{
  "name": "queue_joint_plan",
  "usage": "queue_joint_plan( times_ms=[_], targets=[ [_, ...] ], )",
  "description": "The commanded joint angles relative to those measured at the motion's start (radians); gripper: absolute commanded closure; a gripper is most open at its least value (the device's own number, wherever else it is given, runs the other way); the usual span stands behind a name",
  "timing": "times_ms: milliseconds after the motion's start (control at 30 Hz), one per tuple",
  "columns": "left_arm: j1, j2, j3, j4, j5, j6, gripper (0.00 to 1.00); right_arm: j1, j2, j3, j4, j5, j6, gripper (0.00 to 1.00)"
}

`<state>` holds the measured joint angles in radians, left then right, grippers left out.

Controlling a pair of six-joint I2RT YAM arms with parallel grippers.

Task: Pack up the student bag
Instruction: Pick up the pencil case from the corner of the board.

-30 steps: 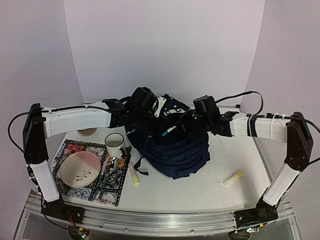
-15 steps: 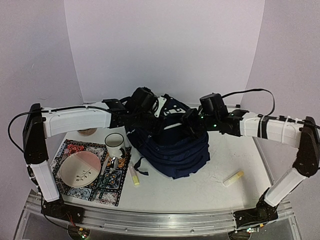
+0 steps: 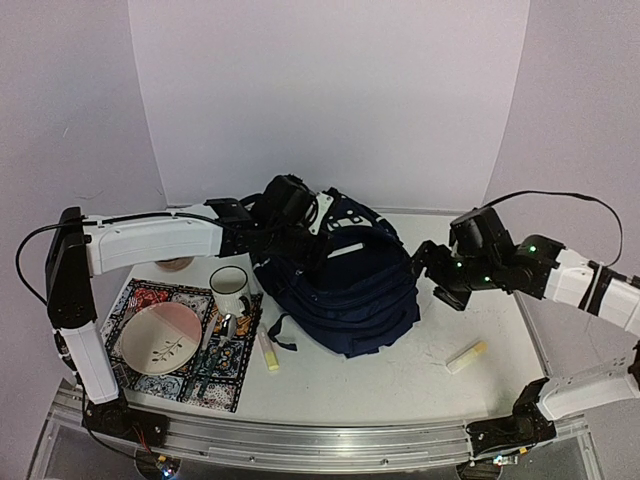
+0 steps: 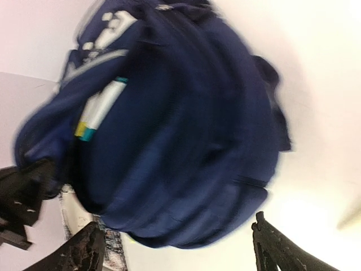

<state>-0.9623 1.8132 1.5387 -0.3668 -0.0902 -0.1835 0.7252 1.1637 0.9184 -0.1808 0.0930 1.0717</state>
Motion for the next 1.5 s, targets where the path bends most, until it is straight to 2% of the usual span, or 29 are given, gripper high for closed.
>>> queue_joint_plan(
  times_ms=[0, 233, 533, 733, 900, 1267, 1333, 1467],
  targets=[
    [-0.006, -0.098, 0.014, 0.086, -0.011, -0.01, 1.0, -0.01, -0.105, -0.093, -0.216, 0.116, 0.019, 0.02],
    [-0.006, -0.11, -0.002, 0.086, -0.017, -0.011, 1.0, -0.076, -0.208, -0.25, -0.324, 0.135, 0.14, 0.02],
    [-0.006, -0.107, -0.005, 0.086, -0.011, -0.02, 1.0, -0.26, -0.14, -0.388, -0.309, 0.031, 0.144, 0.03],
    [-0.006, -0.101, 0.0, 0.086, -0.01, -0.025, 1.0, -0.276, 0.015, -0.374, -0.272, 0.025, 0.148, 0.23],
    [-0.006, -0.098, 0.003, 0.086, -0.009, -0.03, 1.0, -0.28, 0.085, -0.358, -0.243, 0.03, 0.146, 0.38],
    [-0.005, -0.097, 0.004, 0.084, -0.008, -0.033, 1.0, -0.292, 0.209, -0.357, -0.15, 0.007, 0.122, 0.61],
    [-0.006, -0.1, 0.001, 0.084, -0.008, -0.033, 1.0, -0.292, 0.228, -0.356, -0.141, 0.001, 0.115, 0.69],
    [-0.006, -0.111, -0.009, 0.083, -0.014, -0.029, 1.0, -0.293, 0.232, -0.347, -0.132, -0.007, 0.08, 0.91]
  ],
)
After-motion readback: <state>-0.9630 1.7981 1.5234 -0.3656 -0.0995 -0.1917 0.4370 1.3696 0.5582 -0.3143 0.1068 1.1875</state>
